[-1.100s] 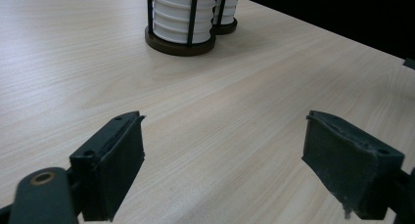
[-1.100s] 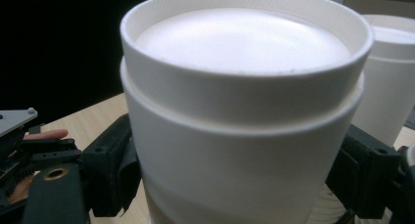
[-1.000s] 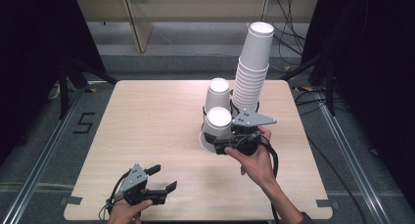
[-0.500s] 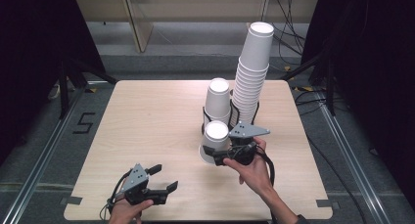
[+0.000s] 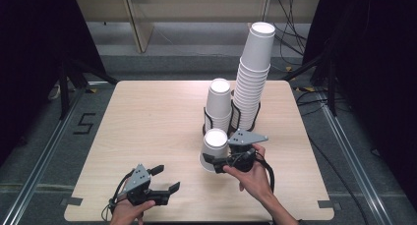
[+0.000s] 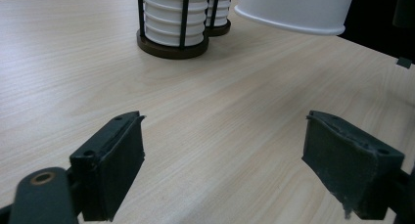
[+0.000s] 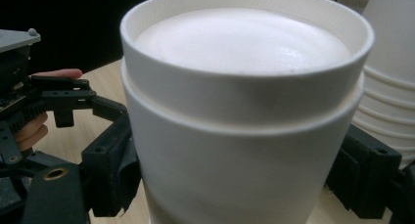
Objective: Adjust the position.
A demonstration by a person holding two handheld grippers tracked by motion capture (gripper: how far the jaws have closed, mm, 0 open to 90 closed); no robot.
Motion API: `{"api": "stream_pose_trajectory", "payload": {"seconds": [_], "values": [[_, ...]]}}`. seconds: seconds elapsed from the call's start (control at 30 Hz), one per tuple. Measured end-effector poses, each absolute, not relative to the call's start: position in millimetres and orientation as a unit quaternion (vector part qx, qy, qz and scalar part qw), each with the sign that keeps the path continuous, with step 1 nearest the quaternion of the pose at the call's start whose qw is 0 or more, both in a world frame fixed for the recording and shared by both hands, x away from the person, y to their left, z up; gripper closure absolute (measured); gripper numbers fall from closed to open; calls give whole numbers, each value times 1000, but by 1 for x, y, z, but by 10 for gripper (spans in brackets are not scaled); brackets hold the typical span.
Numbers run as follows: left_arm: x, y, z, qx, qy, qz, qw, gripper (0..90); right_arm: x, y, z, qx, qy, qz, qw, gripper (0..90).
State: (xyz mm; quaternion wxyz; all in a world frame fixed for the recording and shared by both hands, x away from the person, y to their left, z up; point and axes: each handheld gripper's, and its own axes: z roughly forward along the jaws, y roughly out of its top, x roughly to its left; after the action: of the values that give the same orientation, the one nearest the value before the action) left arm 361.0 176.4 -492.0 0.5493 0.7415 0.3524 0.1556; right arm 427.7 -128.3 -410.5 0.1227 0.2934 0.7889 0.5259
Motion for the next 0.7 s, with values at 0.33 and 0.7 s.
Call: {"api": "stream_pose_trajectory", "payload": {"seconds": [0.33, 0.7], "values": [[361, 164, -490, 727, 324, 152, 586, 144, 425, -117, -419, 283, 793, 531, 100, 185], [364, 142, -493, 718, 309, 139, 608, 144, 414, -100, -423, 267, 802, 527, 88, 186]]}}
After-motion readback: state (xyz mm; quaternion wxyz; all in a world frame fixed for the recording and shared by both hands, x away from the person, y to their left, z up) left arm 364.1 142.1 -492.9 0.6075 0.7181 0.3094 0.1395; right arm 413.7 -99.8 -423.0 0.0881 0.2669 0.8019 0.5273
